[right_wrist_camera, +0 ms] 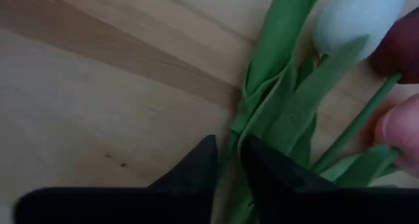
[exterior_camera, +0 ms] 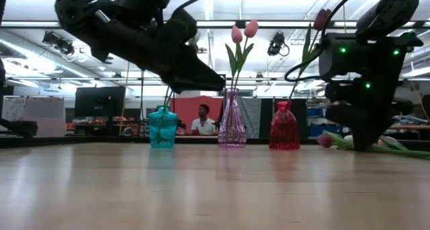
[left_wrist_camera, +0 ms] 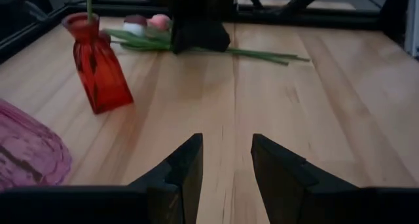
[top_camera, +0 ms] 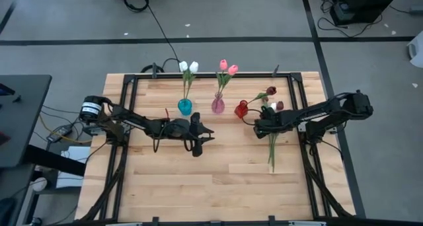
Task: Sort flowers into vase by color
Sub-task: Put the left red tulip into the red vase
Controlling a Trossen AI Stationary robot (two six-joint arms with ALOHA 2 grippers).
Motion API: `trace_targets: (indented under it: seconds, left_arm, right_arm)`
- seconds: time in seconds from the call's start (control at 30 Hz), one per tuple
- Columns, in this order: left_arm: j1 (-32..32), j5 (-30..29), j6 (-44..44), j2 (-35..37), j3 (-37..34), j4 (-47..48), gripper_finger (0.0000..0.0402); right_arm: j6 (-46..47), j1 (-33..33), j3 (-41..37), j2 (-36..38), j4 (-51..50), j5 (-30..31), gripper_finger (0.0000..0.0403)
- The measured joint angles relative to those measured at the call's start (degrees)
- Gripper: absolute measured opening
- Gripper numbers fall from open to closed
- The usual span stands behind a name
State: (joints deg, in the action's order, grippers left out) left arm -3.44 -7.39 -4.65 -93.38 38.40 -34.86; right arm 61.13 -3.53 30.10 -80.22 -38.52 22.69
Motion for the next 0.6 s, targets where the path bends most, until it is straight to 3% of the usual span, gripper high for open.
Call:
trace_targets:
  seconds: [0.17,0.4,0.6]
  left_arm:
    - [0.0,0.2,-0.1,1.1,-1.2,-0.2,0.0135]
    - [0.0,0.6,-0.1,1.1,-1.2,0.3,0.0135]
    - [-0.2,5.9,-3.1,1.1,-1.2,-0.9,0.0135]
  right_arm:
    - [-1.2,0.1,0.0,1.1,0.0,-1.4,0.0014]
    - [-3.8,2.5,5.6,8.8,-5.9,-8.5,0.0018]
    - [-4.7,7.2,10.4,12.4,-7.7,-20.3,0.0006]
